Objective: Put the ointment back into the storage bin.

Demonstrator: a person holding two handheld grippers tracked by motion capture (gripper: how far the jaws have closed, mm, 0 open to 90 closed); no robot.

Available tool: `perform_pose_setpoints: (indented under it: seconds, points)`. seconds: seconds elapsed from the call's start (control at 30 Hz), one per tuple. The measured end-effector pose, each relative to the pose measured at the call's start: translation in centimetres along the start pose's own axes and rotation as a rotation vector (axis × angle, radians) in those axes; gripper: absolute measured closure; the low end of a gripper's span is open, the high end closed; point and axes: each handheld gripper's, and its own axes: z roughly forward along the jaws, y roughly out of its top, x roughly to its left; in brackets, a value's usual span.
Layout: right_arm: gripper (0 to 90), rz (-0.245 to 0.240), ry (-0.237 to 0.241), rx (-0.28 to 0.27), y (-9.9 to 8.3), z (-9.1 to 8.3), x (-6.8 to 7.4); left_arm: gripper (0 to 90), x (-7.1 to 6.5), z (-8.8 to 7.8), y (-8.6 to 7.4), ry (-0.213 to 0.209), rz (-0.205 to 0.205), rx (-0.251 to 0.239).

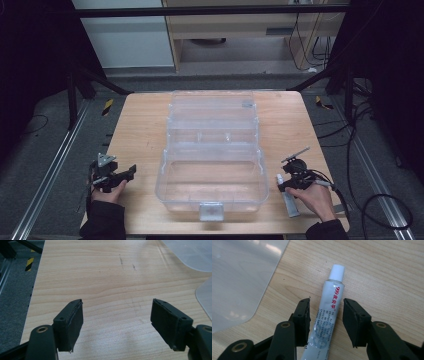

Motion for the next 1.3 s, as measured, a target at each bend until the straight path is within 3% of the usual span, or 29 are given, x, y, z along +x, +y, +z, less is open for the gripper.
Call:
perform_pose_setpoints:
  seconds: [0.43,0.9,1.17,1.3]
  points:
    - [64.6,-0.024,-0.023,0.07,0.4,1.2,0.3,26.1,0.0,0.1,0.0,-0.003,0.004,0.006]
    - [69.9,-0.032,-0.018,0.098,0.7,1.3,0.2,26.3,-0.1,0.1,0.0,-0.005,0.011,0.011]
    - [70.1,-0.048,0.004,0.078,0.6,0.3,-0.2,26.4,-0.2,0.2,0.0,-0.004,0.017,0.019]
    - [70.1,-0.029,0.033,0.031,0.4,-1.1,-1.0,26.4,-0.3,0.2,0.0,-0.001,0.021,0.02]
